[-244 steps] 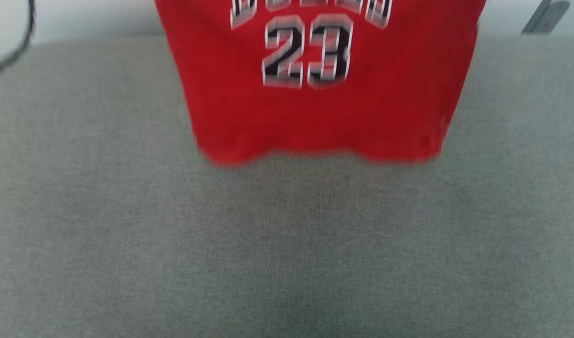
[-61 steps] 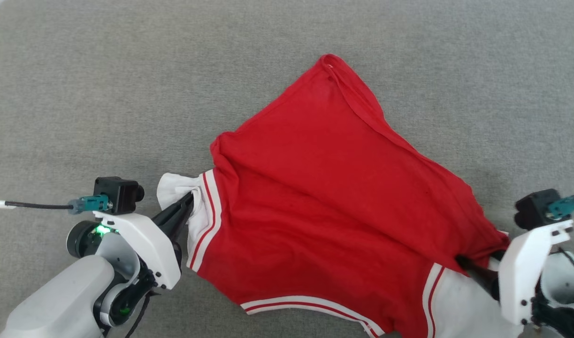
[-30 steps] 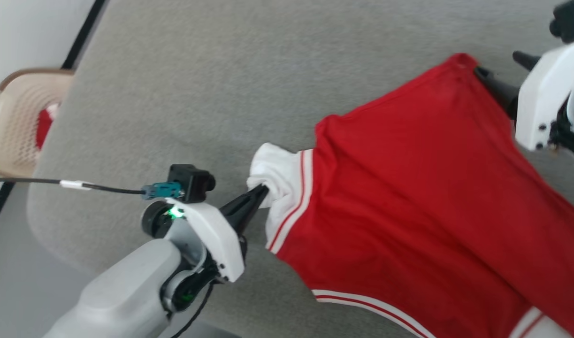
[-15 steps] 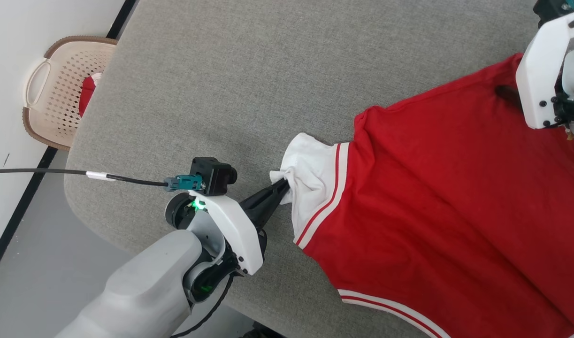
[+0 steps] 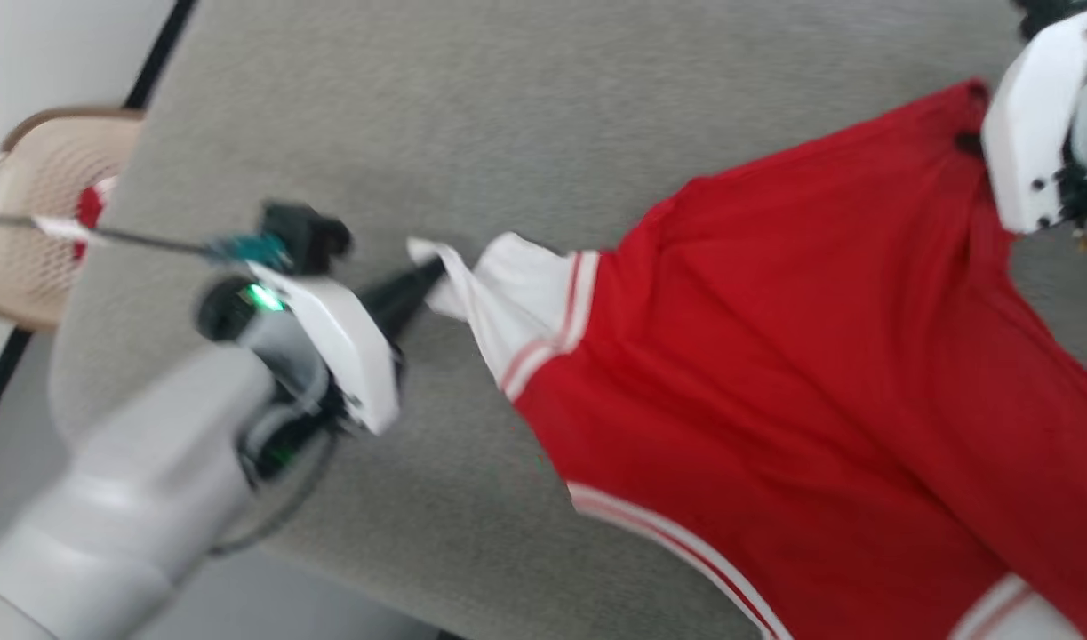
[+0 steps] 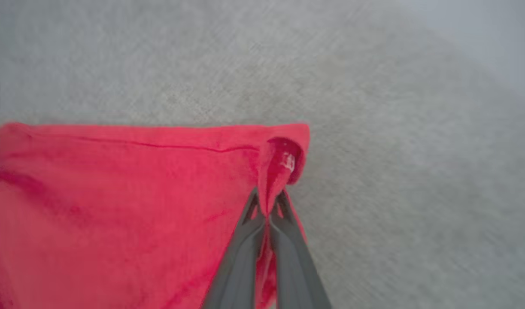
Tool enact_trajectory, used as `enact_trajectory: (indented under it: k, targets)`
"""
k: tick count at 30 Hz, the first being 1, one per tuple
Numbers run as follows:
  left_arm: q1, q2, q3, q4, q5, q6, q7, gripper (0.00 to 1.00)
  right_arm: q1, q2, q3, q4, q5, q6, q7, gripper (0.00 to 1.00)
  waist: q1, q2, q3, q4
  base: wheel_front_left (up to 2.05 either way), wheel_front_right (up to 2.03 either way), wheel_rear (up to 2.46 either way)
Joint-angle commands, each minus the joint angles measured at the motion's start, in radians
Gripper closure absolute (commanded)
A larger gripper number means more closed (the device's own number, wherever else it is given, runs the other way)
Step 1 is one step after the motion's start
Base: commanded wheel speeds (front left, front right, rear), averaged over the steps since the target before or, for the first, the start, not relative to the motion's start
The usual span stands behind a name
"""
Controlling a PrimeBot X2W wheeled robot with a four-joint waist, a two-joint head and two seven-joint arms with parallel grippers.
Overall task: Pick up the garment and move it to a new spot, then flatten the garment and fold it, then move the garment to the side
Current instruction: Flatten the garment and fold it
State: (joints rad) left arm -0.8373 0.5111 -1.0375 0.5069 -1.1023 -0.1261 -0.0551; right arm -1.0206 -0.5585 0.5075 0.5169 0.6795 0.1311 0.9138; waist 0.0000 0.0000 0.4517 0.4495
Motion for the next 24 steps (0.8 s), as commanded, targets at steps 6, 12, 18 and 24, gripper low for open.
enact_trajectory:
  k: [6, 12, 18, 24]
  targets:
    - [-0.163, 0.157, 0.035, -0.063, 0.026, 0.015, 0.131, 1.0, -0.014, -0.039, -0.042, -0.112, 0.028, 0.0, -0.106, 1.0, 0.0, 0.0, -0.089, -0.136, 0.0, 0.0, 0.0]
    - [-0.27, 0.238, 0.06, -0.11, 0.028, 0.04, 0.231, 1.0, 0.0, -0.052, -0.081, -0.183, 0.029, 0.0, -0.133, 1.0, 0.0, 0.0, -0.143, -0.201, 0.0, 0.0, 0.0]
    - [-0.375, 0.277, 0.071, -0.132, 0.04, 0.065, 0.333, 1.0, 0.024, -0.046, -0.135, -0.257, 0.031, 0.0, -0.124, 1.0, 0.0, 0.0, -0.205, -0.261, 0.0, 0.0, 0.0]
    - [-0.467, 0.242, 0.074, -0.075, 0.064, 0.075, 0.375, 1.0, 0.012, -0.017, -0.206, -0.28, -0.036, 0.0, -0.13, 1.0, 0.0, 0.0, -0.225, -0.299, 0.0, 0.0, 0.0]
